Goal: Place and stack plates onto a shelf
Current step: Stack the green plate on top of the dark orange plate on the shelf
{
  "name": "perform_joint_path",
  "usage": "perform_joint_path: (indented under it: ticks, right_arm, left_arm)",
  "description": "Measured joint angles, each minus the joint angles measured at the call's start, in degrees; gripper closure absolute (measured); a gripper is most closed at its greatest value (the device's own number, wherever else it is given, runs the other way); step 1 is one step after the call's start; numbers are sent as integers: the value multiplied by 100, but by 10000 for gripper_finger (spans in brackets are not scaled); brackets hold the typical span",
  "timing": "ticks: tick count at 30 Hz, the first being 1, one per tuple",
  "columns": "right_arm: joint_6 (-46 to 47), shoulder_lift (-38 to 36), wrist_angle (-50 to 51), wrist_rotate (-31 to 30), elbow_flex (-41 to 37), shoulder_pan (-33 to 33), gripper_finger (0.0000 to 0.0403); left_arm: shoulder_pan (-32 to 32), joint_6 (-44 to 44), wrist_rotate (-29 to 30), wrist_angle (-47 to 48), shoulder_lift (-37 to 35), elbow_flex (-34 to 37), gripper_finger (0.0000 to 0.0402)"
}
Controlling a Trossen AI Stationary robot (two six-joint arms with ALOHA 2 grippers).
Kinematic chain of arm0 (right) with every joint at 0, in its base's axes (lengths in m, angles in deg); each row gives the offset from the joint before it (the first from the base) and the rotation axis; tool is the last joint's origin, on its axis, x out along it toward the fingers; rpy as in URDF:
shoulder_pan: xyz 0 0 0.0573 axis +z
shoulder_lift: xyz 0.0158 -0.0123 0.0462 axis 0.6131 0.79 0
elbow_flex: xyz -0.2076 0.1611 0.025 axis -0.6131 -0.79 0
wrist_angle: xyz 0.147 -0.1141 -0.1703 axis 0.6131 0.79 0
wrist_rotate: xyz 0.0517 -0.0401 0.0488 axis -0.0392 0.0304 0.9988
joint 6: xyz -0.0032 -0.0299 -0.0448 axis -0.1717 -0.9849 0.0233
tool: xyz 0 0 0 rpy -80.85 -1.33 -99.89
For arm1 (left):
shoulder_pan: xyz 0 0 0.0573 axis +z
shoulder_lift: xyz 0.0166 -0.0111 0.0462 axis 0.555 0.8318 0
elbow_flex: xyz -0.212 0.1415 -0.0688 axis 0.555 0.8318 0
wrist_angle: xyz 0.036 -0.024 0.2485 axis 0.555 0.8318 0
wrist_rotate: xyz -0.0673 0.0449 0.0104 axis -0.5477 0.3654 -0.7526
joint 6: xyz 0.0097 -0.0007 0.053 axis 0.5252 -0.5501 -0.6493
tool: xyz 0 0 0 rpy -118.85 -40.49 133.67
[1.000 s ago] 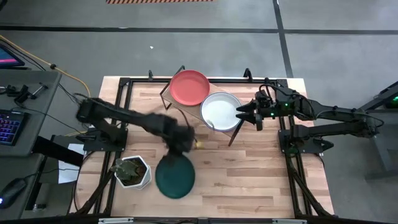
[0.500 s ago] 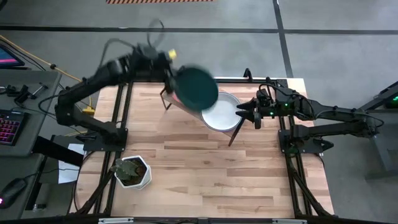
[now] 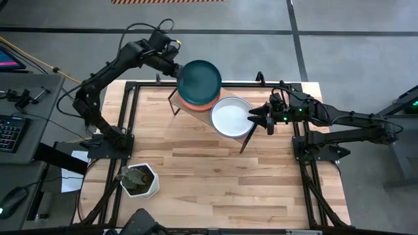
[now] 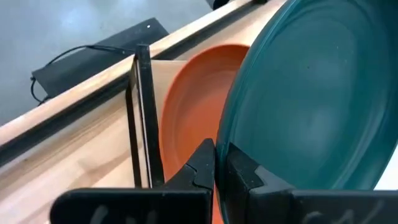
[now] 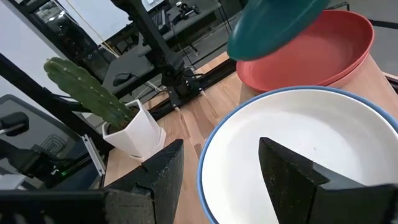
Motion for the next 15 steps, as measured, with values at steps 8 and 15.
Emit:
perform_joint_path:
  ticks: [8,15]
  right_arm:
    - [-2,0,158,-6,0,-1,213]
    - [30,0,158,-5,-1,0,213]
  left_arm:
    - [-61,111,126,-133,-71,2,401]
    - [-305,266,420,-84,-61,9,401]
